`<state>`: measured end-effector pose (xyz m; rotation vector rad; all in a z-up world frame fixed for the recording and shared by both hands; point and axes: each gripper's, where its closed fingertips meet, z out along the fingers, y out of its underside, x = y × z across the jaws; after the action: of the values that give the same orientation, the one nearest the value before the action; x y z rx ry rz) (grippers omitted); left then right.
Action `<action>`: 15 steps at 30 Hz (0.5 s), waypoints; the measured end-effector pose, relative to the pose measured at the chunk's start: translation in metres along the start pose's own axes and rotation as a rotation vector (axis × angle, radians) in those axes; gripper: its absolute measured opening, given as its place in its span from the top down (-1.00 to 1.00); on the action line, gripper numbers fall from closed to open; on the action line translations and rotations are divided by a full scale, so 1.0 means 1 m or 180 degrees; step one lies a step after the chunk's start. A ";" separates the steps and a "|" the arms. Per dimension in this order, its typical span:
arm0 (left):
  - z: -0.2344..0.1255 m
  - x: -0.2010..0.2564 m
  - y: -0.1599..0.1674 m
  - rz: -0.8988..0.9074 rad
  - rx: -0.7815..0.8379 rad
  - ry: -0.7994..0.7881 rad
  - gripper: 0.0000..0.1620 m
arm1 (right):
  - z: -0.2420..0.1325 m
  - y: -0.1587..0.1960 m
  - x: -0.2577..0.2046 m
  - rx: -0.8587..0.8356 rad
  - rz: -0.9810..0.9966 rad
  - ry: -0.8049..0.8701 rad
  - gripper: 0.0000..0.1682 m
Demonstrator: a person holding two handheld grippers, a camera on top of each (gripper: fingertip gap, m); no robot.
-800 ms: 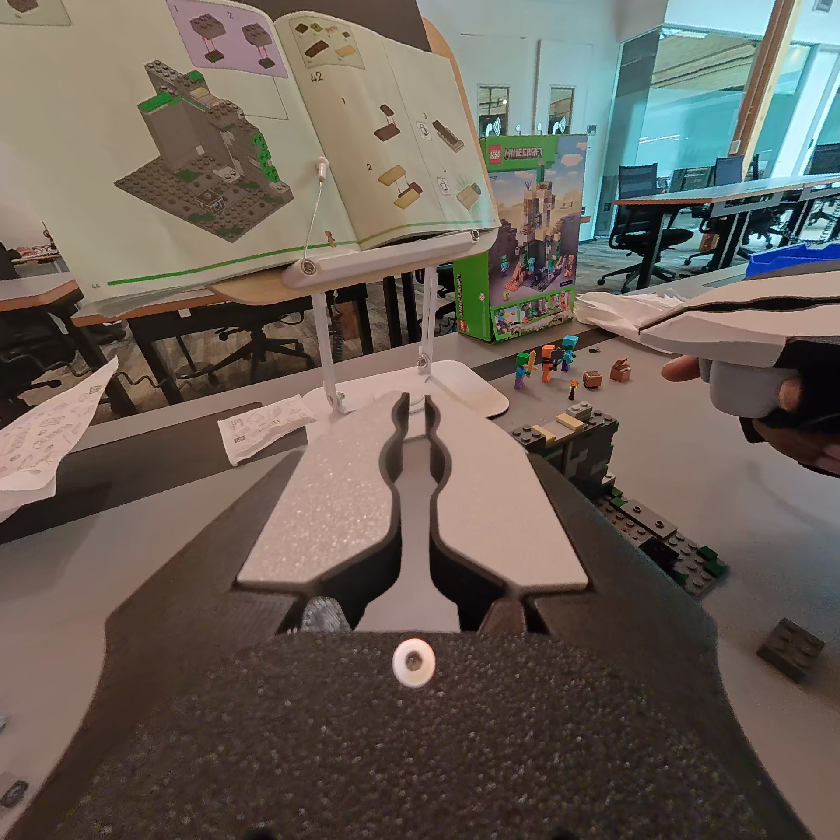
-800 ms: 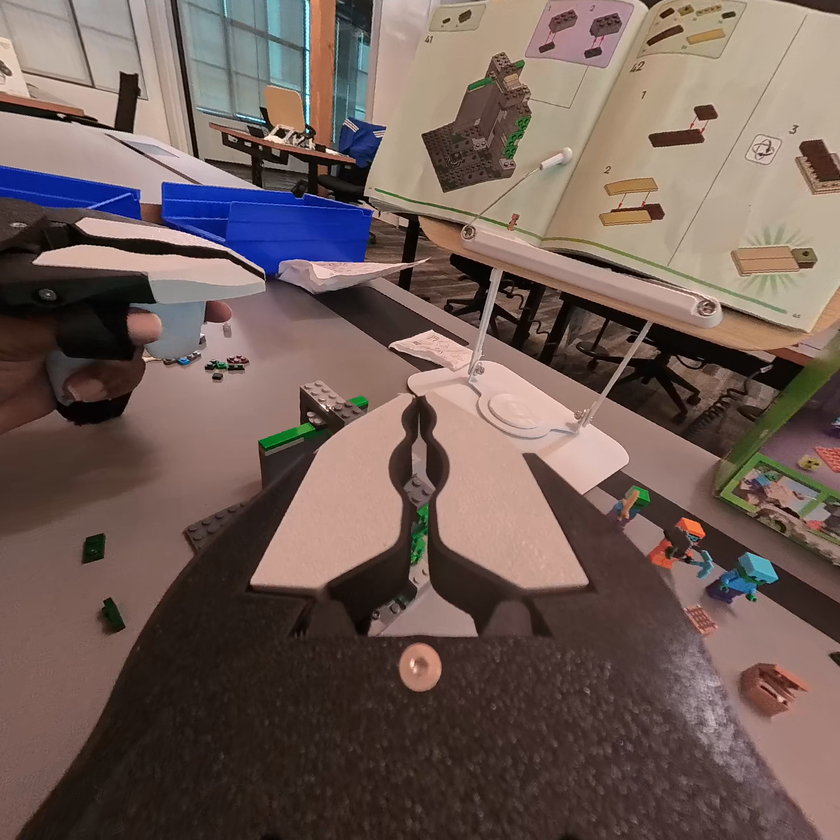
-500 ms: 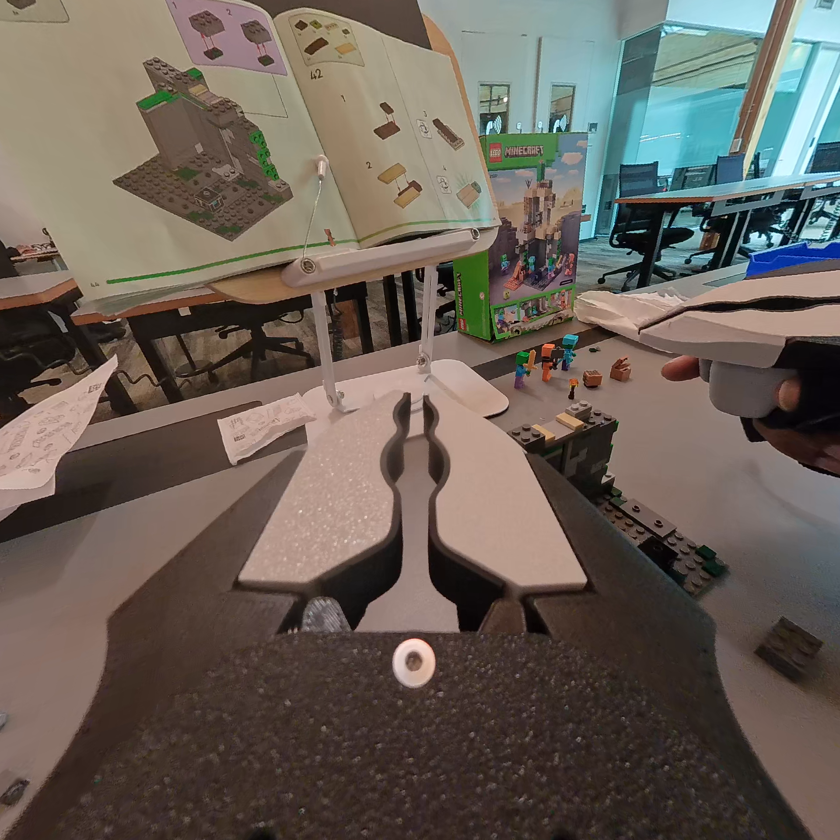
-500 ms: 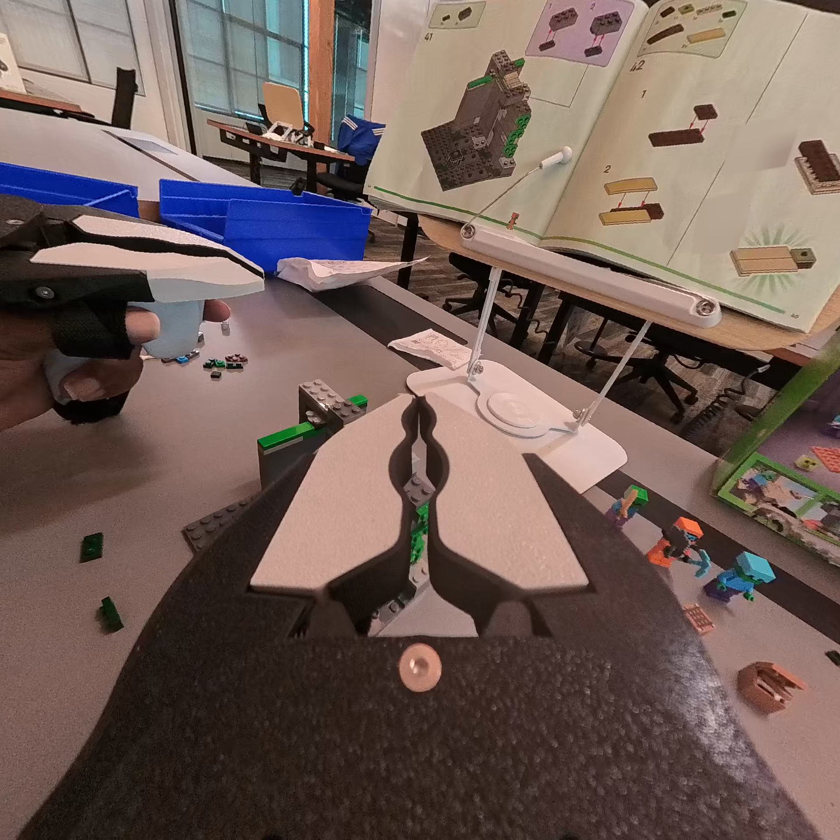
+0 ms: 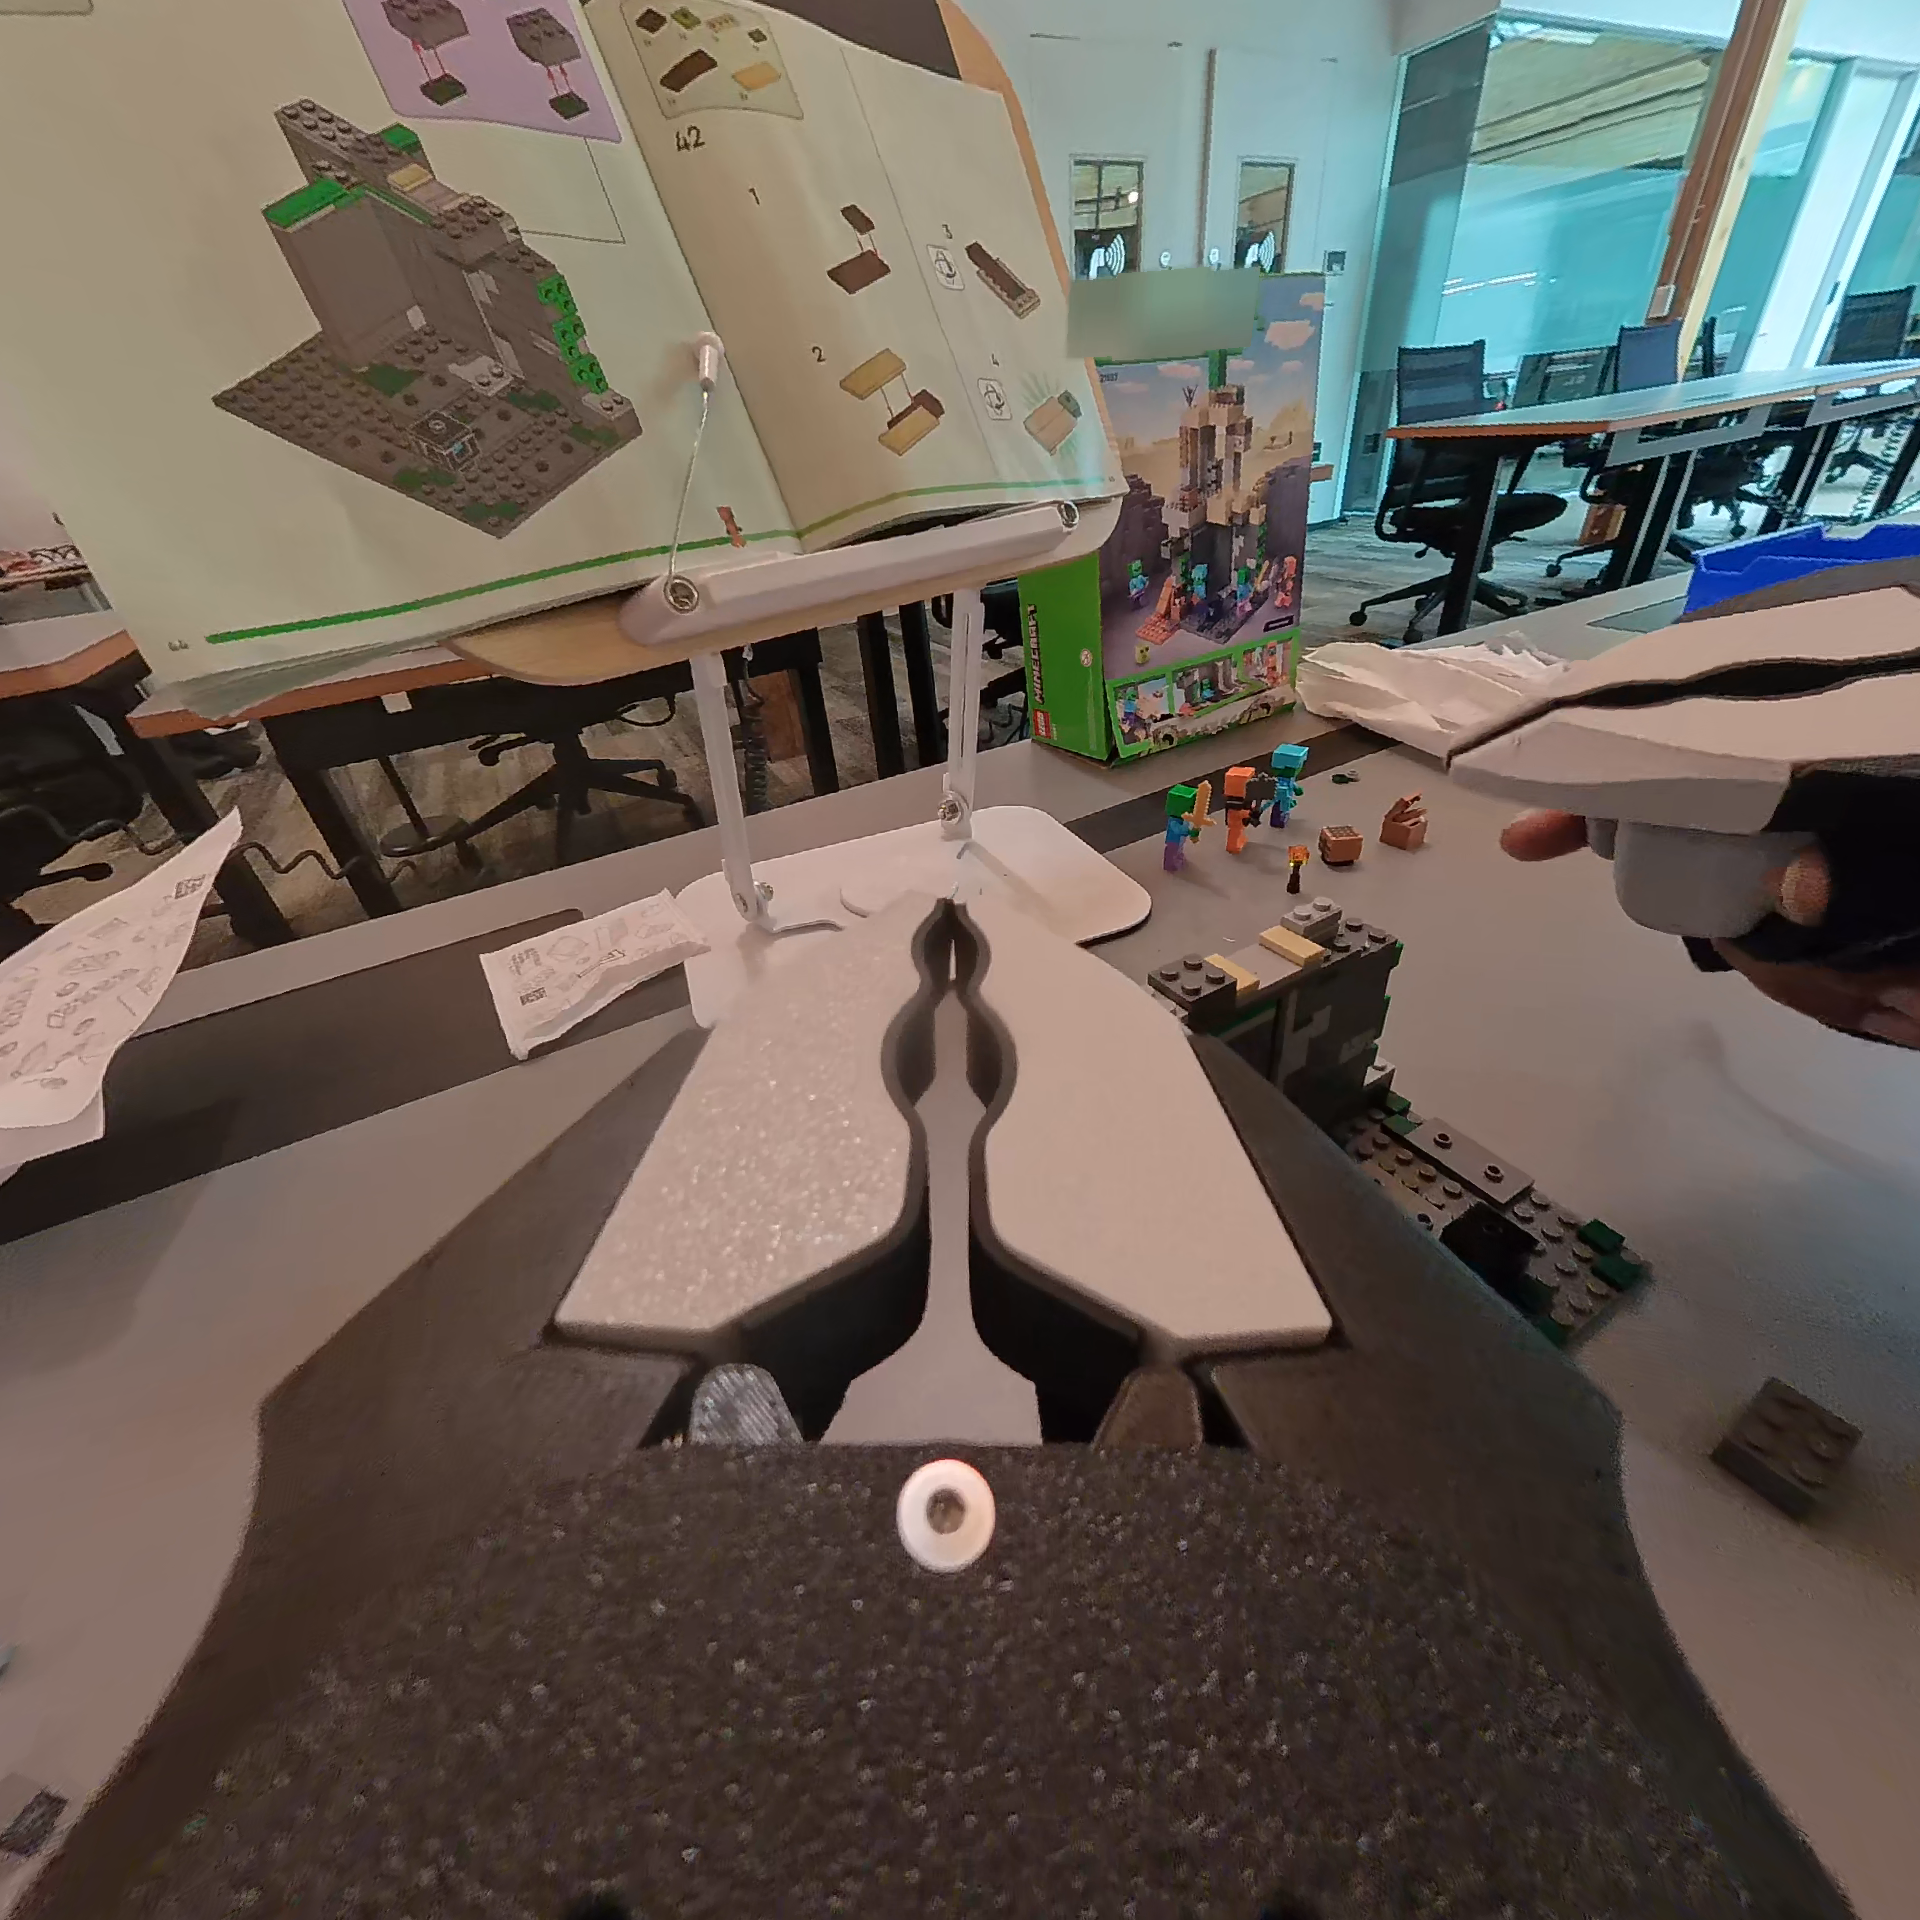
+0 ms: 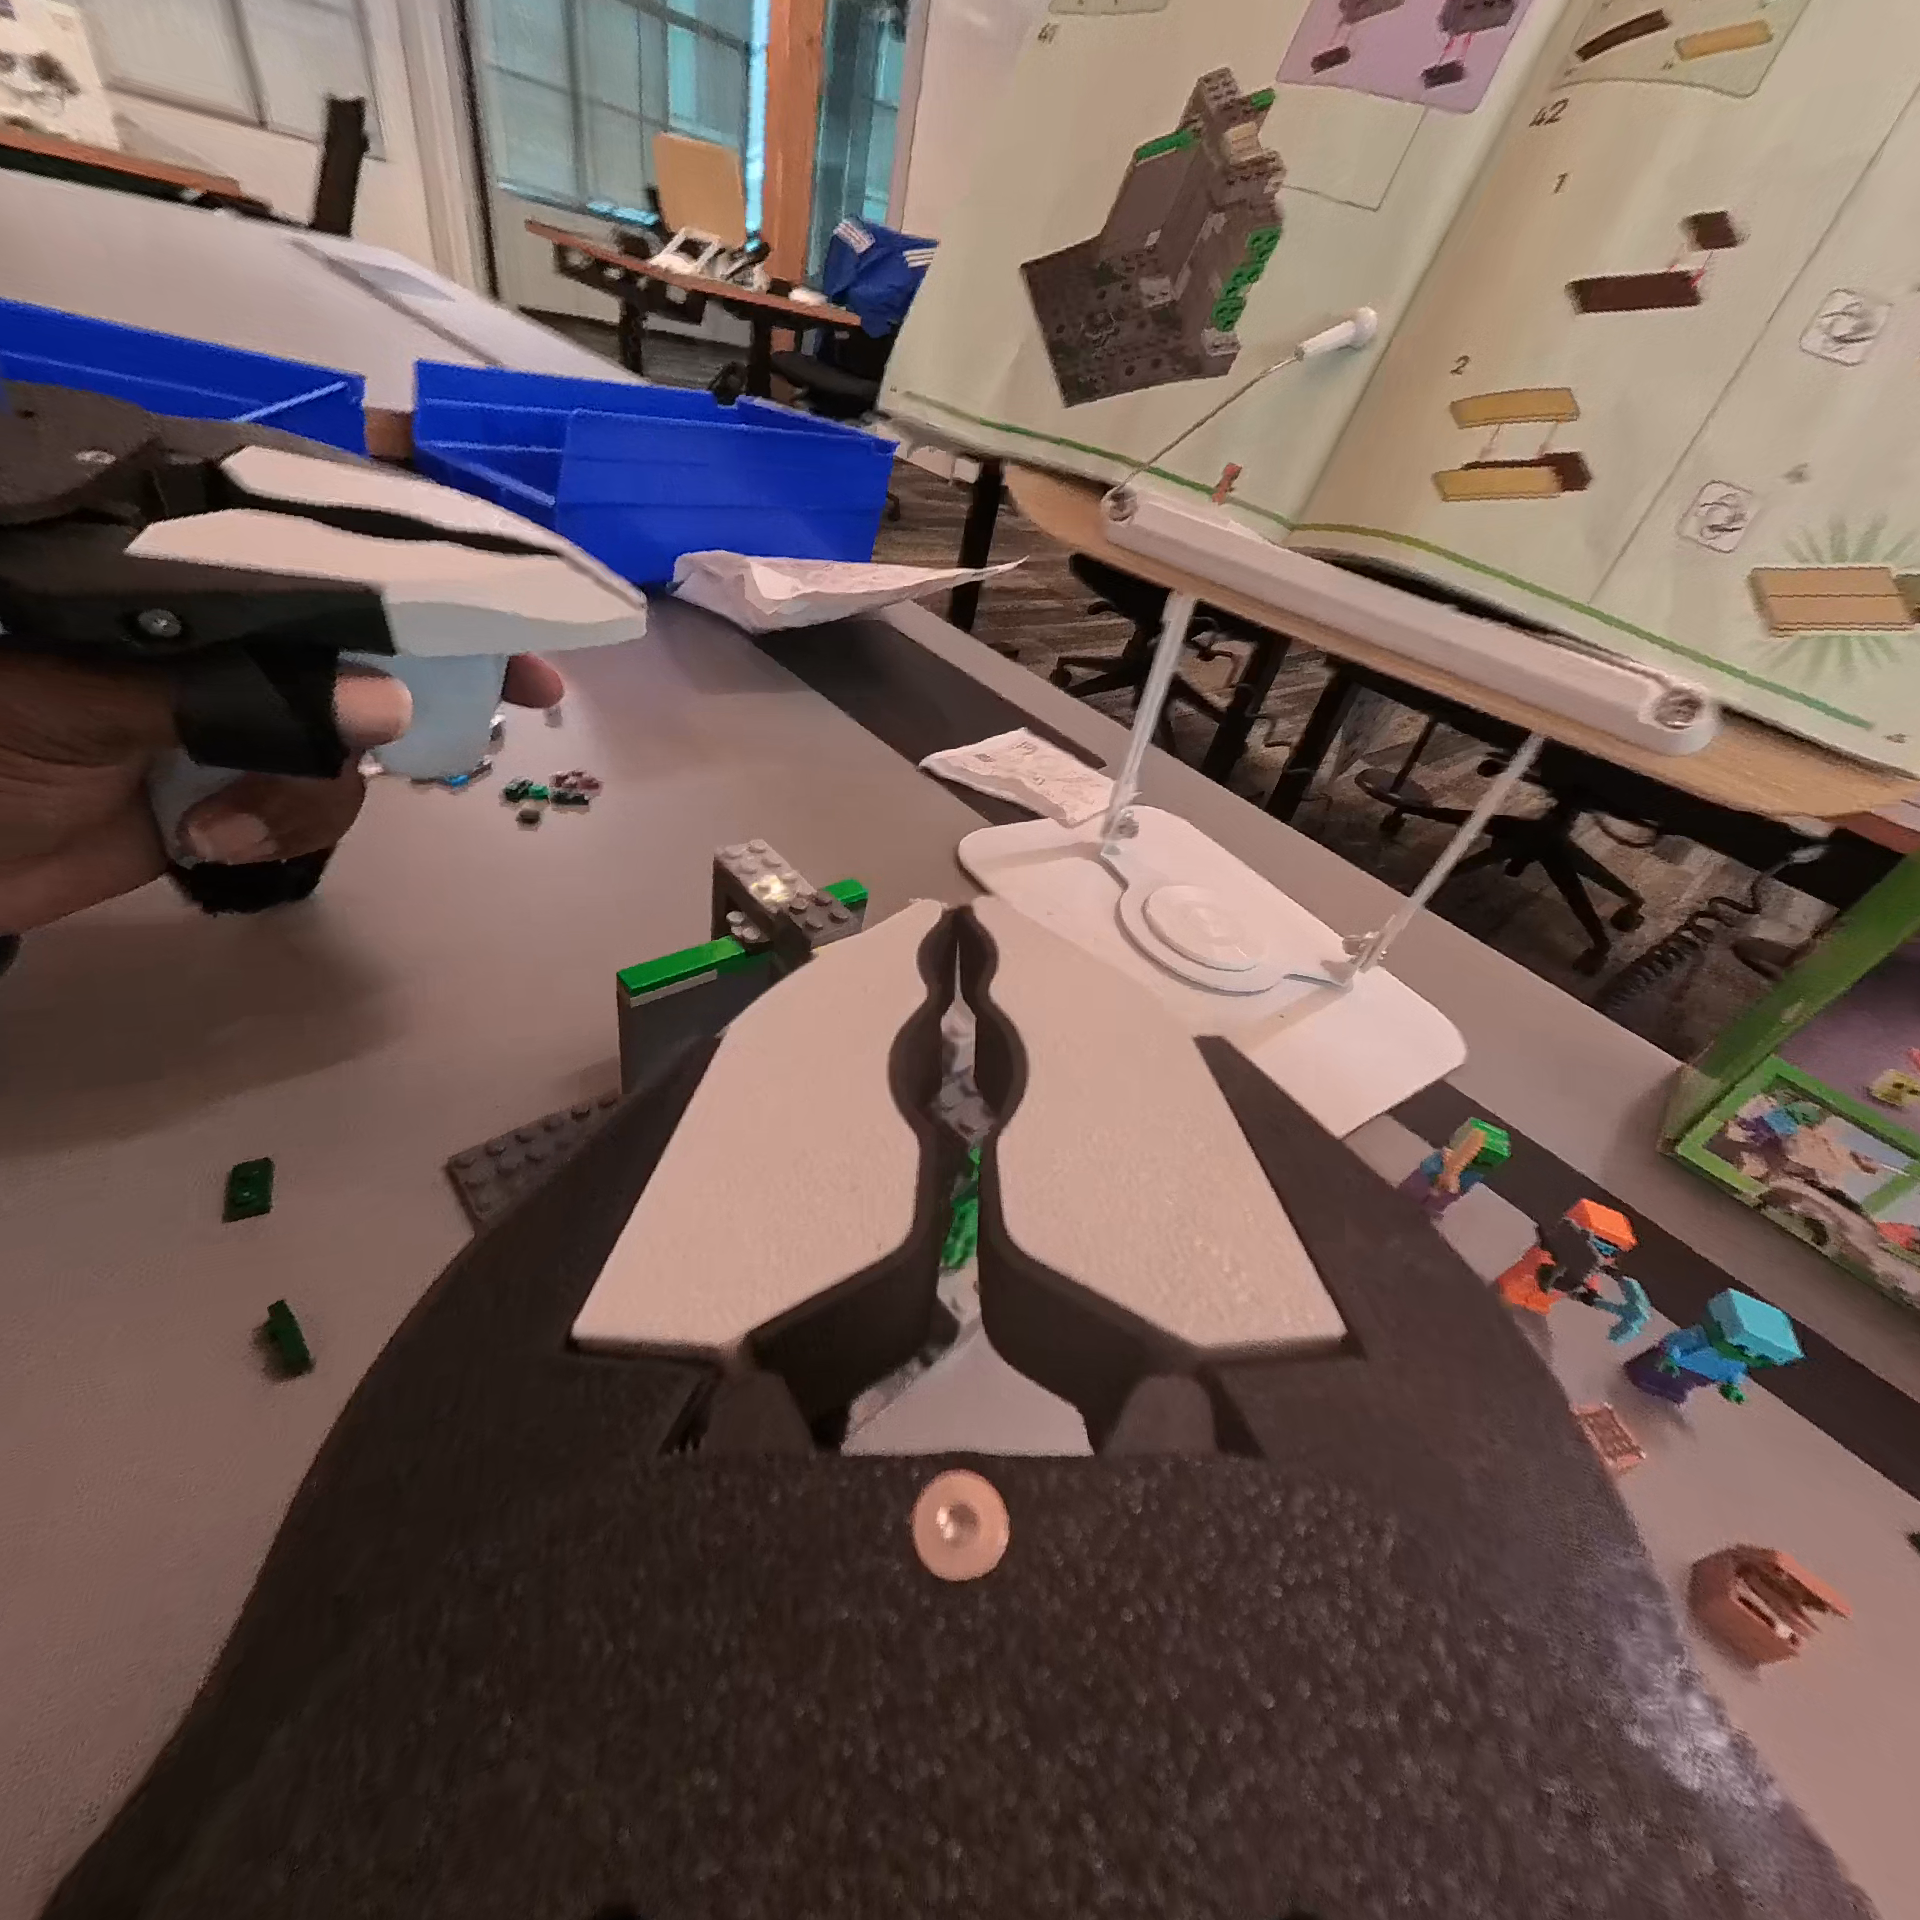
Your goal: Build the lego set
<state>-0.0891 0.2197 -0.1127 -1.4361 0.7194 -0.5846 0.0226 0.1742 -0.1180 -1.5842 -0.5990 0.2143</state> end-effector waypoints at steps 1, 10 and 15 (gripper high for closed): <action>0.000 0.001 0.000 0.0009 -0.0003 0.0020 1.00 | 0.000 0.002 -0.006 -0.0073 -0.0030 -0.0182 1.00; 0.001 0.006 0.001 0.0161 -0.0065 0.0099 1.00 | -0.053 0.079 -0.074 -0.1644 -0.0420 -0.2113 0.76; 0.002 0.012 0.003 0.0244 -0.0107 0.0185 1.00 | -0.071 0.105 -0.108 -0.2172 -0.0595 -0.2618 0.63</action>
<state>-0.0800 0.2120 -0.1166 -1.4207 0.8301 -0.5591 -0.0088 0.0595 -0.2348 -2.0569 -1.5776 0.5755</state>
